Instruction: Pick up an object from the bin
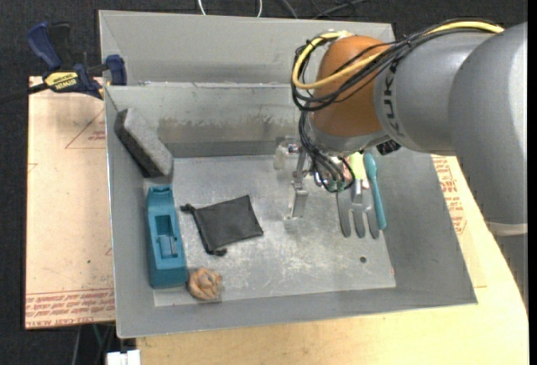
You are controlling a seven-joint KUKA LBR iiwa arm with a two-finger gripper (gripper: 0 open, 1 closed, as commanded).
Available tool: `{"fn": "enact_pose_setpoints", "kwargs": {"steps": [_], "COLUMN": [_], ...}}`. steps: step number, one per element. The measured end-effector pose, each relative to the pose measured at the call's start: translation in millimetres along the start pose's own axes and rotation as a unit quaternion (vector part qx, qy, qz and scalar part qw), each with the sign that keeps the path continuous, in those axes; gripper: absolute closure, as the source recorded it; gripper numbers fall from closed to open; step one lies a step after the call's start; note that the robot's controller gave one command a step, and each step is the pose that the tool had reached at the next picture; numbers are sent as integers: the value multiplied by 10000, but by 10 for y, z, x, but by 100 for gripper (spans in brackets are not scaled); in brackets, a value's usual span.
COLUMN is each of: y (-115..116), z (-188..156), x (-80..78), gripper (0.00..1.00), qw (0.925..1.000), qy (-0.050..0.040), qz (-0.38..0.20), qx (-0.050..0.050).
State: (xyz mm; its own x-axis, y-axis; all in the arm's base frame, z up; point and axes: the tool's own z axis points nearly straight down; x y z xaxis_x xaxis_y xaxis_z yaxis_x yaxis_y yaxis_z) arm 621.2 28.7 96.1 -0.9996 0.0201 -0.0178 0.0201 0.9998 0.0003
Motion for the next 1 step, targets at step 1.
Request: {"fn": "enact_pose_setpoints", "kwargs": {"steps": [1], "y": [581], "z": [160], "x": [66], "gripper": [0], "qw": [10000], "qy": [17], "qz": [-89], "qx": [-4]}}
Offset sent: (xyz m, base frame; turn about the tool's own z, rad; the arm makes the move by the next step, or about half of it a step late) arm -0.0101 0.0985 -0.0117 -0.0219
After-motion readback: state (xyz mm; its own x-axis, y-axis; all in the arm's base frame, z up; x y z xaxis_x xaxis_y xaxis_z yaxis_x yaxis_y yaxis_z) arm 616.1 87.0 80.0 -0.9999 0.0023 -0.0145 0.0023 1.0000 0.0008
